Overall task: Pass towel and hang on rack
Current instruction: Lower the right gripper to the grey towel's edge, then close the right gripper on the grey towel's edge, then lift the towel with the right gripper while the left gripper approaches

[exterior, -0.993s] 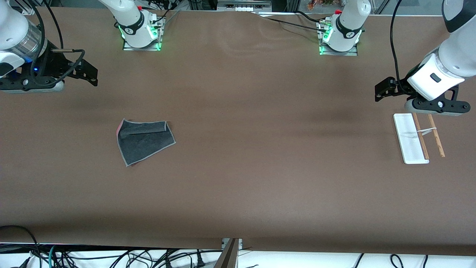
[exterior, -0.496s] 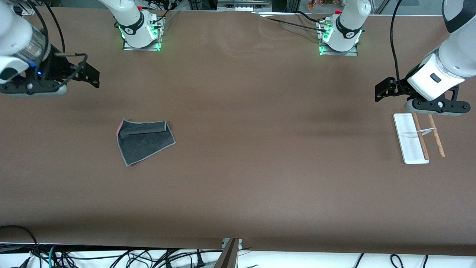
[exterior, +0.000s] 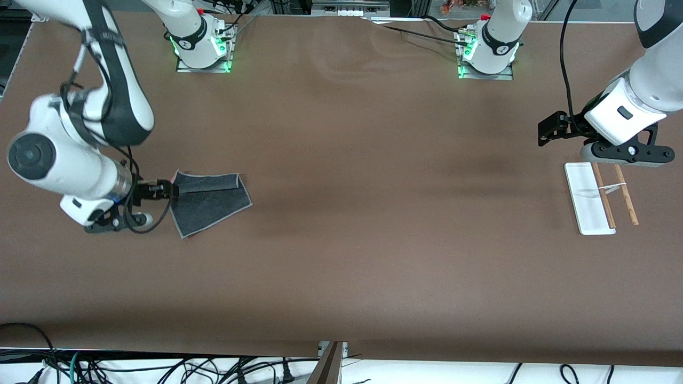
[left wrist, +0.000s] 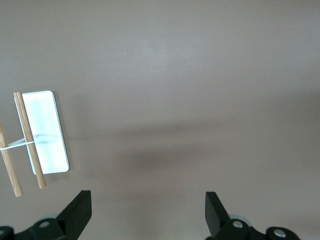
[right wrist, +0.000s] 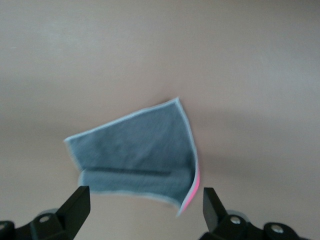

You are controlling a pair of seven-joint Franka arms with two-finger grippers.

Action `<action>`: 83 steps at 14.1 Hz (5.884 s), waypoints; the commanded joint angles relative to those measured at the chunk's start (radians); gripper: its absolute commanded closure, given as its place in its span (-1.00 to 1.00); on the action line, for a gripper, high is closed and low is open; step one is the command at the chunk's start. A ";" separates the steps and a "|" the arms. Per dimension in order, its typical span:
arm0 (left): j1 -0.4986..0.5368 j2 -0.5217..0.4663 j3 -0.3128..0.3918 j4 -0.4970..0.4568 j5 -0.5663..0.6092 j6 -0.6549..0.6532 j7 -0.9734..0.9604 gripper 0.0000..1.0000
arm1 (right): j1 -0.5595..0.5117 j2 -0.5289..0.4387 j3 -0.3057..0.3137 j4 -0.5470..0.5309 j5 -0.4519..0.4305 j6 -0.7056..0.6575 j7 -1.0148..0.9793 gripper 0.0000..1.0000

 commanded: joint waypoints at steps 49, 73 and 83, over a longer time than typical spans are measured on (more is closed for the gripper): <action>0.008 0.012 -0.003 0.028 0.021 -0.015 0.007 -1.00 | -0.061 0.270 0.016 0.191 0.272 0.083 -0.609 1.00; -0.029 0.021 -0.015 0.025 -0.036 -0.027 0.010 -1.00 | 0.409 0.107 0.022 0.718 0.585 -0.588 0.805 1.00; -0.210 0.067 -0.092 0.019 -0.175 -0.086 0.040 -1.00 | 0.449 0.106 0.145 0.718 0.650 -0.320 1.140 1.00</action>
